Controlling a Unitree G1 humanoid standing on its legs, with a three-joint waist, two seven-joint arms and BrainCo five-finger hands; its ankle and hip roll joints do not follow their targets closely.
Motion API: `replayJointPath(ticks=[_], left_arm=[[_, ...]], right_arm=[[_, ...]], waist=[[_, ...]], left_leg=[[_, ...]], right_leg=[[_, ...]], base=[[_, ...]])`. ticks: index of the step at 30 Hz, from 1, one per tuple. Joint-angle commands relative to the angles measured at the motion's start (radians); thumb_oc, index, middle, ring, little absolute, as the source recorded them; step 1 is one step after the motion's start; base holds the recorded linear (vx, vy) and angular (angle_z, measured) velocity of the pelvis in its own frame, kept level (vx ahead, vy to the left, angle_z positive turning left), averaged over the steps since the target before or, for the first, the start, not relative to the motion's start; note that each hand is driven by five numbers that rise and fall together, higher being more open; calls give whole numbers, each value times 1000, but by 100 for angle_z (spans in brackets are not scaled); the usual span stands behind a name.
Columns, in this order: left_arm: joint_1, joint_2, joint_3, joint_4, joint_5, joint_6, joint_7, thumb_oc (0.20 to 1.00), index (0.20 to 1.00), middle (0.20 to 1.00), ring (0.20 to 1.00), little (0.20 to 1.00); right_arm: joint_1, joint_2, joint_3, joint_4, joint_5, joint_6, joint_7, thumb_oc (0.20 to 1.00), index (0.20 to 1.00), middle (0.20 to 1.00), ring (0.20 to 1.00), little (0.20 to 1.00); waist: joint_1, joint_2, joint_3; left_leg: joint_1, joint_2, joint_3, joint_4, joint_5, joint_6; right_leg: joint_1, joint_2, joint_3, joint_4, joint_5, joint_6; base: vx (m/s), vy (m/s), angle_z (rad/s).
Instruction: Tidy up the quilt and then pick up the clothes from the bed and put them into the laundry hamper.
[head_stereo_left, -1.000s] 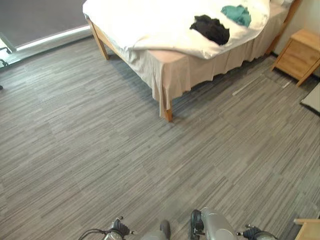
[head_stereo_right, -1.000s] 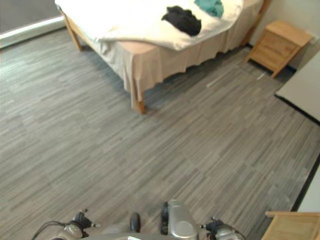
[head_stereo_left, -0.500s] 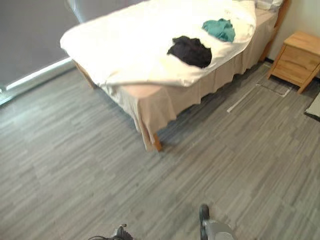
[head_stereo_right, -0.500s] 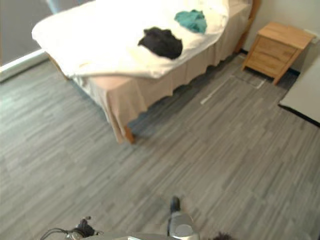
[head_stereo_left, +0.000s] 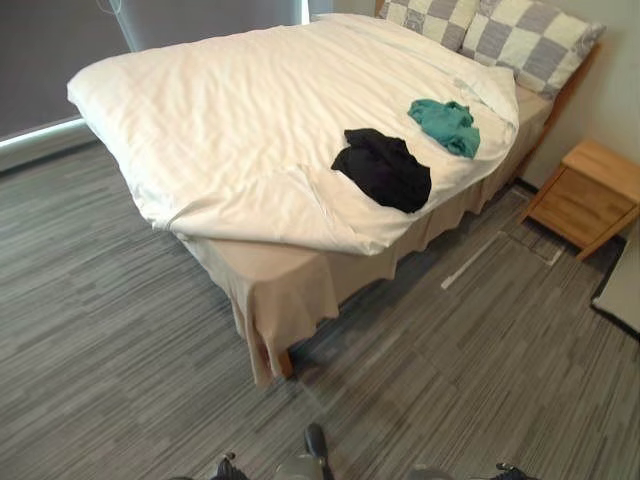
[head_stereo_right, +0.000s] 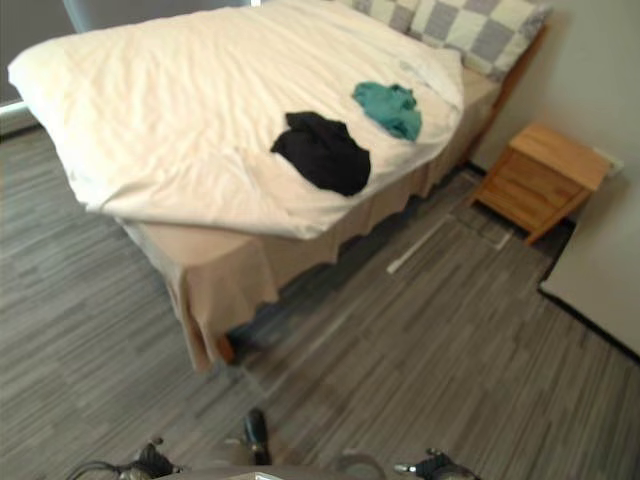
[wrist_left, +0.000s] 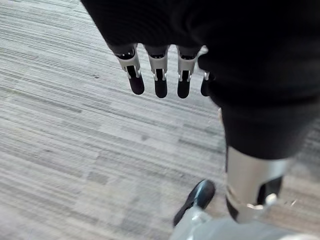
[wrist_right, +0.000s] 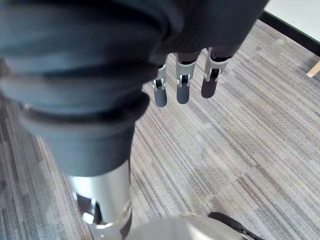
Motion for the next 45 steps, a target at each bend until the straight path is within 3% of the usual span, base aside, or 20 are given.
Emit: replayJointPath(ticks=[1,2,3,4,5,6,7,10,14,16,17,20,22,24,26,27,30,36,38,45], left_arm=[[-5,36,-1,-23,-53,-1,29,1000,1000,1000,1000,1000],[-11,43,-4,-29,-54,-6,30,1000,1000,1000,1000,1000],[-25,48,-17,-30,-38,-11,35,1000,1000,1000,1000,1000],[-31,52,-22,-33,-33,-15,38,1000,1000,1000,1000,1000],[-30,52,-22,-33,-33,-15,38,1000,1000,1000,1000,1000],[-41,59,-28,-38,-30,-16,45,1000,1000,1000,1000,1000],[-43,63,-26,-37,-32,-18,47,1000,1000,1000,1000,1000],[-23,75,8,-23,-59,-26,59,1000,1000,1000,1000,1000],[23,99,115,-47,-179,-59,101,1000,1000,1000,1000,1000],[41,129,171,-156,-245,-82,143,1000,1000,1000,1000,1000],[84,176,243,-357,-276,-108,184,1000,1000,1000,1000,1000],[105,235,289,-503,-220,-137,225,1000,1000,1000,1000,1000],[75,318,316,-655,-125,-139,250,1000,1000,1000,1000,1000],[52,397,314,-753,-44,-136,257,1000,1000,1000,1000,1000],[14,429,291,-794,-9,-132,253,1000,1000,1000,1000,1000],[-35,474,260,-900,57,-131,235,1000,1000,1000,1000,1000],[-133,482,190,-890,98,-125,223,1000,1000,1000,1000,1000],[-573,519,-163,-745,322,-41,221,1000,1000,1000,1000,1000],[-732,492,-297,-650,397,-11,198,1000,1000,1000,1000,1000],[-875,335,-437,-400,406,15,174,1000,1000,1000,1000,1000]], right_arm=[[-88,-24,-25,-36,-3,-13,-13,1000,1000,1000,1000,1000],[-88,-19,-23,-33,1,-11,-13,1000,1000,1000,1000,1000],[-84,-16,-26,-27,9,-11,-15,1000,1000,1000,1000,1000],[-78,-16,-28,-14,7,-7,-15,1000,1000,1000,1000,1000],[-78,-15,-28,-13,7,-8,-15,1000,1000,1000,1000,1000],[-67,-12,-30,6,6,-1,-15,1000,1000,1000,1000,1000],[-59,-10,-31,11,6,2,-14,1000,1000,1000,1000,1000],[-47,-9,-26,14,-5,3,-5,1000,1000,1000,1000,1000],[-52,-20,-3,2,-32,-8,-3,1000,1000,1000,1000,1000],[-60,-36,6,-9,-46,-15,-12,1000,1000,1000,1000,1000],[-44,-55,-3,-28,-61,-21,-22,1000,1000,1000,1000,1000],[-24,-70,-20,-54,-58,-33,-27,1000,1000,1000,1000,1000],[30,-84,-57,-63,-50,-42,-33,1000,1000,1000,1000,1000],[41,-90,-61,-54,-47,-45,-29,1000,1000,1000,1000,1000],[49,-90,-69,-53,-44,-46,-27,1000,1000,1000,1000,1000],[59,-89,-65,-50,-41,-44,-17,1000,1000,1000,1000,1000],[48,-82,-45,-41,-49,-39,-5,1000,1000,1000,1000,1000],[-21,-101,27,-67,-66,-45,-19,1000,1000,1000,1000,1000],[-56,-109,50,-82,-56,-54,-36,1000,1000,1000,1000,1000],[-98,-106,81,-65,-51,-52,-79,1000,1000,1000,1000,1000]], waist=[[31,12,54],[17,4,51],[-3,-11,39],[-10,-19,30],[-11,-18,32],[-16,-30,26],[-14,-36,25],[2,-49,7],[28,-31,-2],[39,-20,10],[48,-11,17],[42,-18,25],[6,-5,19],[-2,11,12],[-18,17,14],[-40,26,16],[-64,34,18],[-142,52,77],[-162,58,102],[-183,45,153]], left_leg=[[46,39,-1,60,-100,-106],[74,37,-37,44,-109,-121],[95,36,-99,33,-129,-144],[103,36,-129,26,-138,-151],[107,37,-130,26,-141,-151],[122,52,-188,24,-160,-166],[127,61,-211,27,-166,-172],[138,84,-238,23,-170,-191],[121,142,-278,23,-139,-233],[89,155,-313,26,-104,-251],[54,153,-334,33,-84,-257],[32,119,-296,105,-124,-249],[31,111,-130,122,-138,-239],[56,106,-115,88,-134,-243],[58,110,-107,77,-128,-247],[67,111,-92,64,-127,-247],[81,108,-73,44,-129,-244],[31,100,-15,33,-130,-233],[-17,98,3,50,-129,-229],[-72,104,11,87,-130,-227]], right_leg=[[-8,-46,16,-295,206,83],[-12,-49,28,-421,178,63],[3,-40,130,-621,164,63],[-5,-45,205,-667,183,71],[2,-45,204,-671,182,72],[-5,-57,331,-702,215,97],[-5,-65,359,-699,230,102],[46,-81,303,-740,194,100],[102,-44,224,-809,162,76],[118,-29,191,-840,155,65],[121,-23,156,-853,151,56],[115,-32,123,-853,147,50],[114,-28,74,-849,135,41],[115,-13,87,-847,137,41],[116,-15,76,-843,137,42],[111,-15,79,-837,134,43],[93,-14,94,-827,135,44],[-62,-14,179,-769,158,56],[-136,-12,208,-736,165,57],[-204,-7,228,-707,172,59]], base=[[340,-171,110],[475,-310,125],[573,-404,127],[364,-283,118],[306,-310,145],[252,-326,132],[288,-417,157],[134,-264,106],[82,-321,55],[-64,-185,34],[-84,-149,19],[-123,-120,48],[-37,-4,32],[57,20,60],[8,17,0],[16,15,-13],[30,36,-4],[-117,59,-42],[-180,50,-43],[-61,-13,-23]])
